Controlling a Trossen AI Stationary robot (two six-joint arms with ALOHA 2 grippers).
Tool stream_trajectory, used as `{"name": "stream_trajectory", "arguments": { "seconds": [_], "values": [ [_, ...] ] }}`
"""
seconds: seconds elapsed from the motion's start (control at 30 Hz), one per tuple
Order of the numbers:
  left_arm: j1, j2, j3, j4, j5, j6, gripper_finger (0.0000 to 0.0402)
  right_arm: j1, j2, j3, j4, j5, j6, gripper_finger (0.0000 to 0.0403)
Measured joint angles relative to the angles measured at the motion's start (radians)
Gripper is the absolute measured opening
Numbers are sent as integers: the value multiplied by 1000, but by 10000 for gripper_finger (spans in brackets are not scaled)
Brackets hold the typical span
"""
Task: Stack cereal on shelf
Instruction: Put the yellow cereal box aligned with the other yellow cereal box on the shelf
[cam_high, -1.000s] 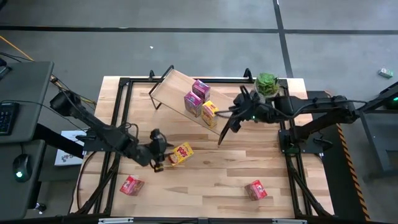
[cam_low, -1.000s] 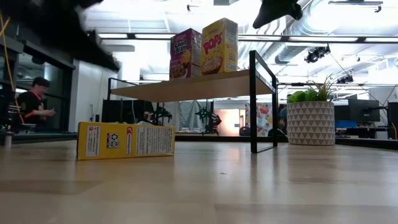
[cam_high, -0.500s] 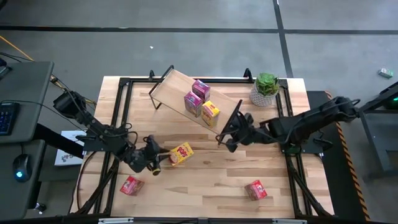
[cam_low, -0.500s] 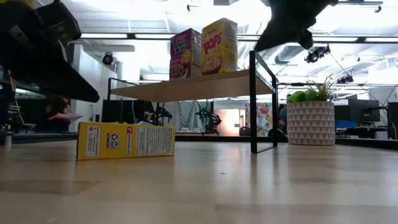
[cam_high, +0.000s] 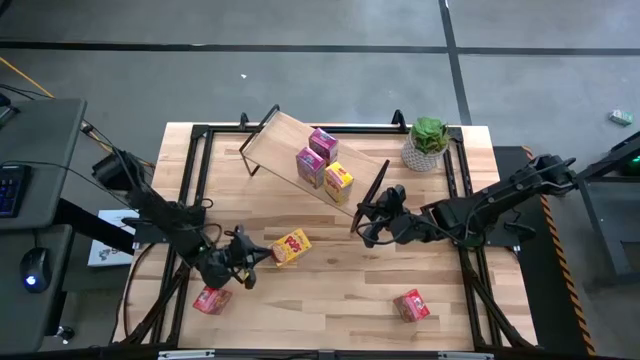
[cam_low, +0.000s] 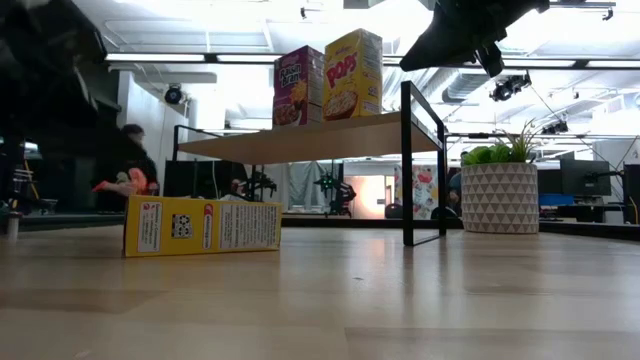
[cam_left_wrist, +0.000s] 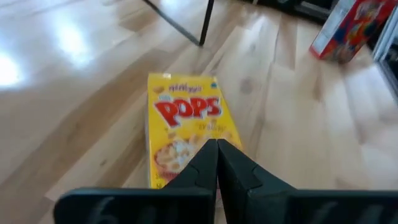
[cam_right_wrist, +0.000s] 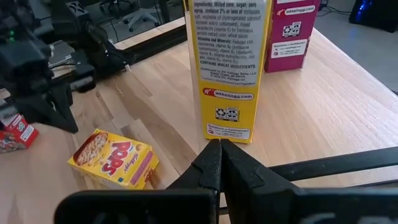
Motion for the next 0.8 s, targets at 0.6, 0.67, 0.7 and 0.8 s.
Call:
{"name": "stream_trajectory", "arguments": {
  "seconds": [0.6, 0.67, 0.7, 0.8],
  "values": [
    [0, 164, 69, -66, -37, -129, 0, -1, 0, 0, 1, -4, 0, 0],
    [-1, 164, 69, -66, -14, -131, 0, -1, 0, 1, 1, -6, 0, 0],
    [-1, 163, 69, -65, -6, -132, 0, -1, 0, 1, 0, -6, 0, 0],
    [-7, 163, 69, -65, 12, -131, 0, -1, 0, 1, 1, -6, 0, 0]
  ]
}}
